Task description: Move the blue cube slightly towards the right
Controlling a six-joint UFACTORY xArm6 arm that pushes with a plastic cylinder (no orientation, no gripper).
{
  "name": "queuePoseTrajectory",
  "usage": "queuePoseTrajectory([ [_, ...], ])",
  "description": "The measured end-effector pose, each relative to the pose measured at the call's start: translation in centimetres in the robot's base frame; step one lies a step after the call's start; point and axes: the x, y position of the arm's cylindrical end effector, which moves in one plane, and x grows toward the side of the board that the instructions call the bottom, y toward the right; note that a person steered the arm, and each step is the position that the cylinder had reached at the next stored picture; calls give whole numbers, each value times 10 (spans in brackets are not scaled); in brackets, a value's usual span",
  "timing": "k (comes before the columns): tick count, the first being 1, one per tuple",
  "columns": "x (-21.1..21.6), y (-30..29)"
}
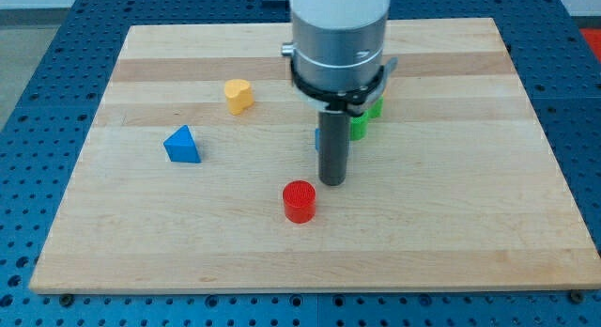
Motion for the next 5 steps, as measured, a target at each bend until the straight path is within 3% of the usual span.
queuePoseTrajectory([
  [5, -6, -19],
])
